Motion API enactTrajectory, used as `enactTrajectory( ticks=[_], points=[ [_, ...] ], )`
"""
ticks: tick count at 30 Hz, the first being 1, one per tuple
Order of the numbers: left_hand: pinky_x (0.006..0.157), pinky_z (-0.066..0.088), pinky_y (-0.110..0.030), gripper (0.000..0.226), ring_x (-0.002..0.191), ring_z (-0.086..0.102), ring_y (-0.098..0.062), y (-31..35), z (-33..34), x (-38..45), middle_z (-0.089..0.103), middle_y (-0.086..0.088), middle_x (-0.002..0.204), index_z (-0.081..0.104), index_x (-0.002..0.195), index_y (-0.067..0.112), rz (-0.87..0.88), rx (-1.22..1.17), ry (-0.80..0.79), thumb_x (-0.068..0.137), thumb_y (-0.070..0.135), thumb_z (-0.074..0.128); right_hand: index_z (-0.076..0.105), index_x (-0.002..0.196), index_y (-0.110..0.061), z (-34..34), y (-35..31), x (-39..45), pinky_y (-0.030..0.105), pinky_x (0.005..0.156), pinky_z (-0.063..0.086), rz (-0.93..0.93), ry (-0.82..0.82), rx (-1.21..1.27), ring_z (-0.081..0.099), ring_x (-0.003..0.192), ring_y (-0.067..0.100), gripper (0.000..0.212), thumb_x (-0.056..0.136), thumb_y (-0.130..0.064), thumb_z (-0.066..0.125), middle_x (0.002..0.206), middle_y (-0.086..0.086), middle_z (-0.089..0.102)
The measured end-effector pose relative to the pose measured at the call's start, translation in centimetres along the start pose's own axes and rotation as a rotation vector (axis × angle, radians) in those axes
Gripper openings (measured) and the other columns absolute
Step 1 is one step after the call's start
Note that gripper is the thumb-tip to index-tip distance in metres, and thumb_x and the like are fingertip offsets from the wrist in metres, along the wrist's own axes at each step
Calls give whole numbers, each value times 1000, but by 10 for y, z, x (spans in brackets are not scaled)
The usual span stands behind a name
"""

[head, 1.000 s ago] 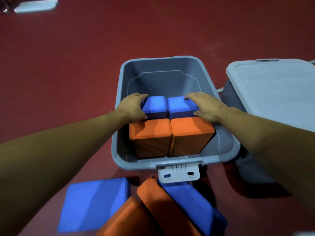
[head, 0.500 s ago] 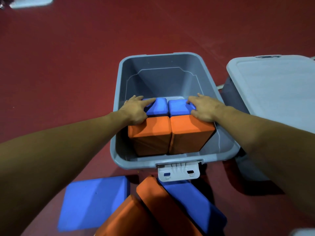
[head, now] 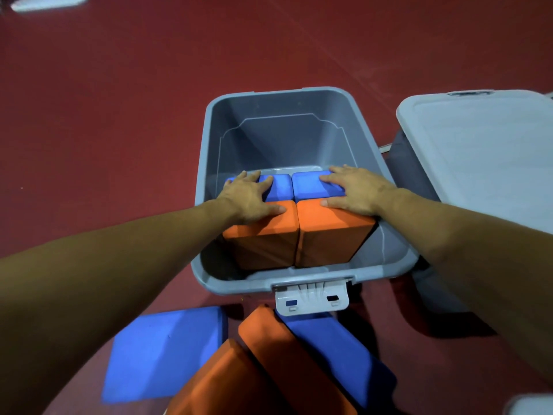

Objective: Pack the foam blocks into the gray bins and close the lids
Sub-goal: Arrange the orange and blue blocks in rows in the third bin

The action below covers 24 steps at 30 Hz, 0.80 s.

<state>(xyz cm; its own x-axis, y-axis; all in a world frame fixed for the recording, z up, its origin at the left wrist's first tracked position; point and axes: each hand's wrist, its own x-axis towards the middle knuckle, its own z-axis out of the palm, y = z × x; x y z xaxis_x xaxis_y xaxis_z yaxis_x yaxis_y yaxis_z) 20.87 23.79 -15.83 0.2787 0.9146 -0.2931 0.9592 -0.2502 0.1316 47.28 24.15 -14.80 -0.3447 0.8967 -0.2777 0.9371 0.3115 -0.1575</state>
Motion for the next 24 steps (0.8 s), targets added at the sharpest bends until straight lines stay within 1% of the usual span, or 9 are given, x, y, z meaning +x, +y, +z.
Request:
enactTrajectory(
  ticks=[5,8,10,12,13,15,18,21,24],
  points=[
    [119,15,-53,89,149,6,-36,1,1,-1,10,-9,164,18,155,25,-9,15,-16,85,73,46,30,152,-29,1,-5,1,41,120,18,31,-9,-3,17,149,29,74,89,-57,57,162,4,19],
    [120,16,-48,88,149,9,-37,4,-1,-3,13,-10,163,23,155,25,-23,14,-20,84,72,49,32,150,-30,1,-8,-2,42,118,23,43,12,-23,24,146,28,73,88,-59,57,161,4,23],
    [116,24,-45,81,146,21,-36,6,-3,-7,24,-12,159,37,148,24,-10,11,8,84,71,52,38,148,-29,0,-13,-9,41,115,29,52,59,-8,32,142,27,69,89,-57,57,158,4,29],
    [106,36,-40,72,135,40,-32,7,-5,-12,43,-13,146,51,135,19,18,2,51,83,68,56,41,146,-25,0,-20,-18,40,112,34,39,125,6,39,138,27,65,90,-55,56,154,2,38],
    [101,40,-39,70,129,46,-30,8,-7,-16,49,-12,139,55,129,17,33,-5,69,82,68,58,43,145,-23,-1,-24,-23,40,110,36,24,157,19,41,136,27,65,90,-54,56,152,2,41],
    [101,42,-40,68,126,49,-28,10,-12,-27,54,-10,135,57,128,15,61,-12,91,81,65,60,45,144,-21,-2,-36,-37,38,109,37,-14,221,68,45,134,26,65,89,-54,58,148,1,47],
    [103,41,-39,67,128,48,-27,14,-19,-54,53,-9,138,55,134,17,97,-15,121,83,61,62,46,143,-19,-2,-57,-62,33,110,33,-80,294,133,44,134,21,68,86,-53,62,146,0,49],
    [96,45,-41,68,120,53,-29,14,-22,-95,59,-8,129,56,132,20,156,-25,172,80,63,60,49,140,-18,1,-79,-92,36,110,36,-159,344,133,46,132,22,67,85,-53,64,142,1,53],
    [87,47,-41,53,111,55,-32,10,-19,-142,62,-9,115,61,122,18,218,-22,275,81,52,68,54,134,-18,7,-100,-122,40,103,43,-216,382,90,53,122,26,64,82,-55,57,132,2,60]
  ],
)
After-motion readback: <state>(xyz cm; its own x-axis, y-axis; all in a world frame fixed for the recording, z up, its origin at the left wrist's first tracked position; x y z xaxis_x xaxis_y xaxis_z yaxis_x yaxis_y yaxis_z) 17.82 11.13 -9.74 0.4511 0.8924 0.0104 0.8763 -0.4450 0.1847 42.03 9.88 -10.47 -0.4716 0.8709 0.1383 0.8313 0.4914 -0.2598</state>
